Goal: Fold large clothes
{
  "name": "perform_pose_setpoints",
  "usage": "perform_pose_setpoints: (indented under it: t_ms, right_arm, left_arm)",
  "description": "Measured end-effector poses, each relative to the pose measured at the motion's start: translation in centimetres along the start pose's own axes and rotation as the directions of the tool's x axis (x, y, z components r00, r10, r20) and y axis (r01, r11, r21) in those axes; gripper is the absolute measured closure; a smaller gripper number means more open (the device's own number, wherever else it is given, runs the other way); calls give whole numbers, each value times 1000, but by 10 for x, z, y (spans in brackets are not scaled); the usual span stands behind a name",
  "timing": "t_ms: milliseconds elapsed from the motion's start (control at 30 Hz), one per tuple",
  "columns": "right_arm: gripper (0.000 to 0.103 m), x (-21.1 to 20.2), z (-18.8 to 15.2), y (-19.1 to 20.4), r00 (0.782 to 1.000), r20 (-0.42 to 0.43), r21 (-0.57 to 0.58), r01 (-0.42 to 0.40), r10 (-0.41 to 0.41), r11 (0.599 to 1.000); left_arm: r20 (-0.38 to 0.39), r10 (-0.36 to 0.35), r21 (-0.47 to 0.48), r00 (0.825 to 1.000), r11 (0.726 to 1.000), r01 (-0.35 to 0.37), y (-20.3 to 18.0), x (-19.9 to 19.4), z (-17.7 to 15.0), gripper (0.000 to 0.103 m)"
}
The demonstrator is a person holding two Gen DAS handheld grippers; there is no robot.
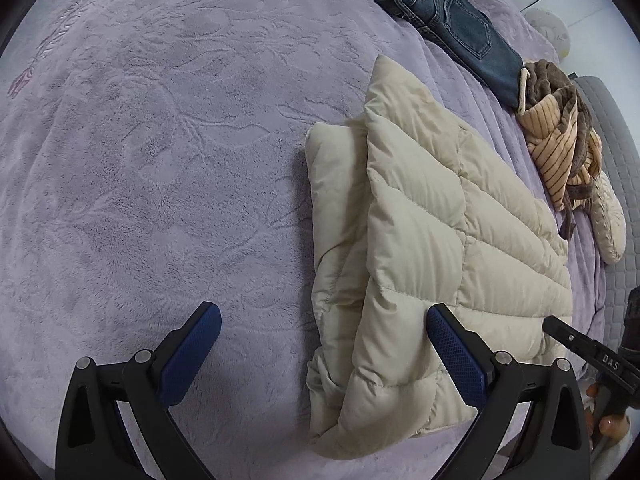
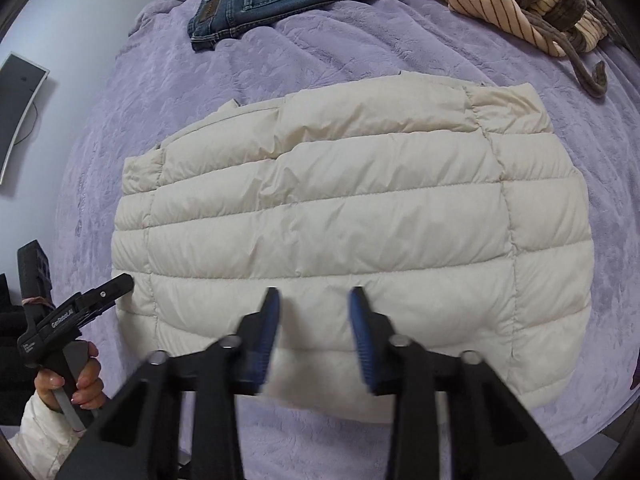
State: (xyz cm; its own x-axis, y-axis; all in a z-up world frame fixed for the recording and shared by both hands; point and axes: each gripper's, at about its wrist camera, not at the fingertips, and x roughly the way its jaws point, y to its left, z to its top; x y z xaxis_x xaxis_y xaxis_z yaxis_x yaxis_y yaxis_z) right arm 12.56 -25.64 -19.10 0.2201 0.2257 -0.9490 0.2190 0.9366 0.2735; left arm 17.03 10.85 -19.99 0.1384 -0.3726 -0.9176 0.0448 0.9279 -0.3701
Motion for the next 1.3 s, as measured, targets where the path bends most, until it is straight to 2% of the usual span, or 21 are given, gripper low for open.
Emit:
perform_pose_setpoints:
  t_ms: [133,267,333,433,500,567,633,667,733,767,800,833,900,1067,1233,1300]
  right_arm:
    - [79,17,12,1,1000,17,-23,-10,10,1000]
    - [79,37,17,0,1000,-12,-27,6,-7,1000]
    - [79,42,16,-2,1000,-18,-24,3,-3,1000]
    - [79,45,15,-8,1000,-21,-11,-11,11,1000]
    - [79,47,15,-11,1000,-21,0,-20,20,1000]
    - [79,49,14,-14,999,-20,10,-26,26,1000]
    - [79,52,14,-15,999,-20,14,-26,26,1000]
    - [79,53,14,-16,999,-21,15,-25,26,1000]
    - [79,54,13,-16,999,-22,17,-24,25,1000]
    - [79,55,13,-17,999,-24,17,-22,23,1000]
    - [79,56,13,-17,999,-26,18,-21,21,1000]
    - [79,57,13,-18,999,-27,21,-22,22,1000]
    - [79,59,13,-19,999,-29,28,-20,20,999]
    - [79,68,14,-22,999,-37,42,-17,18,999]
    - [79,65,19,-19,998,-70,29,-9,11,1000]
    - [79,52,22,-18,997,-62,0,-38,38,999]
  left_arm:
    - [0,-29,9,1000,1000,29,1,3,4,0]
    - [-42,-139,-13,989,990,139,9,14,12,0]
    - [-79,-217,-38,973,976,215,15,25,17,0]
    - [-123,-329,-71,936,944,323,16,42,25,0]
    - [-146,-379,-71,914,925,372,9,53,28,0]
    - [-175,-395,-57,902,918,391,1,61,30,0]
    - [-207,-383,-21,900,922,388,-10,64,30,1]
    - [-222,-371,5,902,924,382,-16,64,29,5]
    - [-241,-349,45,905,928,370,-28,61,27,40]
    - [-239,-355,55,904,924,377,-31,57,26,49]
    - [-235,-369,63,899,918,392,-34,51,25,63]
    - [-230,-376,75,898,913,402,-37,45,23,69]
    - [-217,-385,114,897,903,415,-48,30,20,73]
    - [-210,-430,180,878,866,467,-81,-3,10,73]
    - [-169,-371,236,913,884,403,-110,-17,0,73]
    - [-148,-352,243,924,893,379,-116,-21,-1,73]
